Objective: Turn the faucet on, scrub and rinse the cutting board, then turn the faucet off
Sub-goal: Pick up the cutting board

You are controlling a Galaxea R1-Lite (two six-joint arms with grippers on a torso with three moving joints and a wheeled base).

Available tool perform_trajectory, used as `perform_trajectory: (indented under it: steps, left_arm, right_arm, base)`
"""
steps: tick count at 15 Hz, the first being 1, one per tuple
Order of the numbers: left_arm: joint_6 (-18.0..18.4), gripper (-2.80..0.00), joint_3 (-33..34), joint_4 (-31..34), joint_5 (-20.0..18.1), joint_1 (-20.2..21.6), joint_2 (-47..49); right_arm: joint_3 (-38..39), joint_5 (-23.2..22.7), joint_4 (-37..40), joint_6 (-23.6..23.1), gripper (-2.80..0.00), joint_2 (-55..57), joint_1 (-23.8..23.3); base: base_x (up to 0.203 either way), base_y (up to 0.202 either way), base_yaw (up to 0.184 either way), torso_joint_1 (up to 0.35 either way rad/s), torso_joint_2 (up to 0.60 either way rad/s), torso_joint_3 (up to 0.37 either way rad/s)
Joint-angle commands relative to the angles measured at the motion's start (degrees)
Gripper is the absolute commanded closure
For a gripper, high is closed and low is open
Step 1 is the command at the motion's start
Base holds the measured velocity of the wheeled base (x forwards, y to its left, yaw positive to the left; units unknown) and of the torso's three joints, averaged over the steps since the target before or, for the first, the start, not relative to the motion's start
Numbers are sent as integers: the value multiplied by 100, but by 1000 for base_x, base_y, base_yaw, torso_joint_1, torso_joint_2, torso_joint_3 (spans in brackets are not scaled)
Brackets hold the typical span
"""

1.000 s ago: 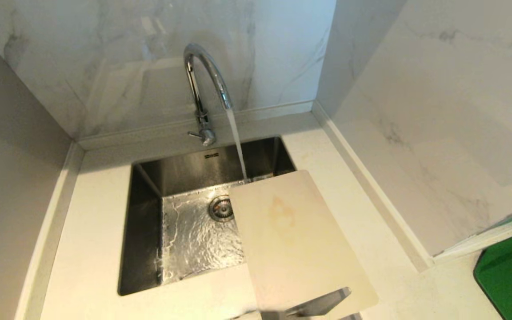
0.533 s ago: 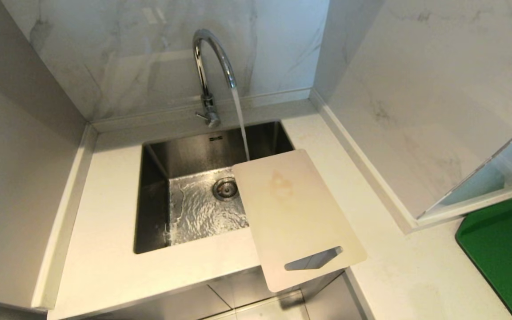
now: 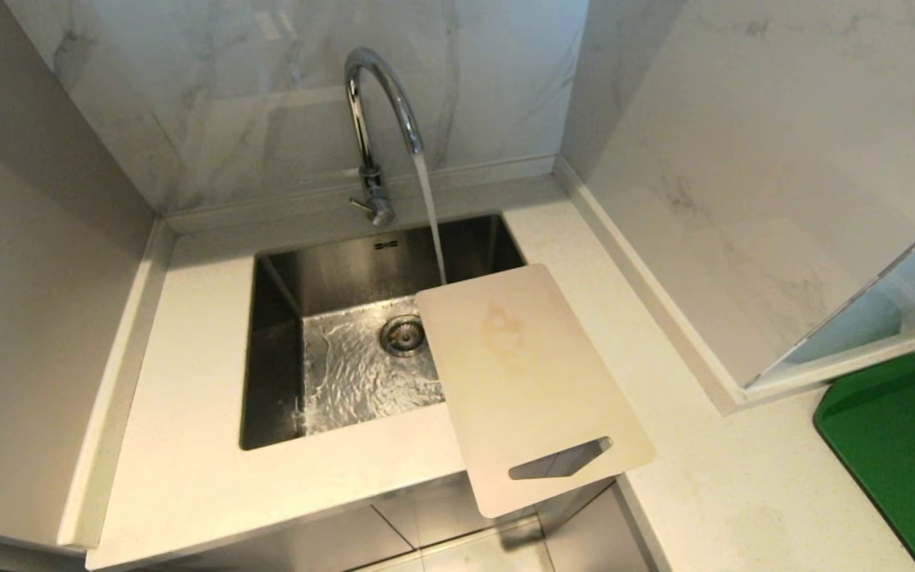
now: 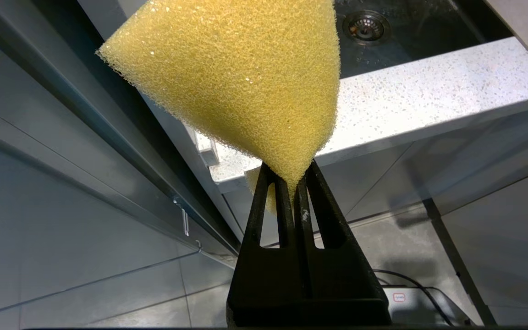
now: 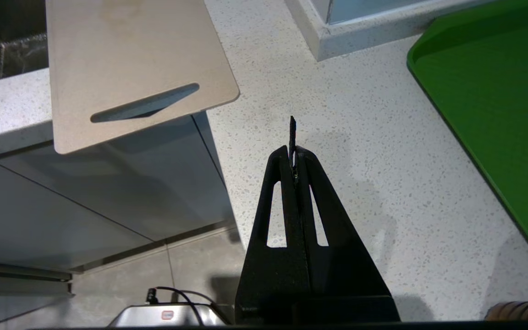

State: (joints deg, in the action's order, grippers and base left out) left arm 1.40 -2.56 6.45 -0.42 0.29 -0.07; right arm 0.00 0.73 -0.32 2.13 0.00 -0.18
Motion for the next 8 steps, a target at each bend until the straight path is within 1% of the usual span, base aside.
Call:
perform_trajectory:
  steps: [1,3,5,7,8]
  left_arm:
    - [0,0,1,6,-2,5,7]
    - [0,0,1,6,-2,5,7]
    - [0,0,1,6,-2,6,7]
    - [0,0,1,6,-2,6,7]
    - [0,0,1,6,-2,-2,7]
  right_arm:
    - [9,-38,-3,-151,0,-9,1]
    - [-37,-74,-11,-164,0,-9,1]
    - [-562,-146,237,-85,0,63,-4]
    - [-1314,-234,881,214,0,499,-7]
    - [-1660,-308,1125,487,0,968,-11]
  base:
    - [0,0,0,0,0,0]
    - [0,0,0,0,0,0]
    - [0,0,0,0,0,0]
    - [0,0,0,0,0,0]
    - [0,0,0,0,0,0]
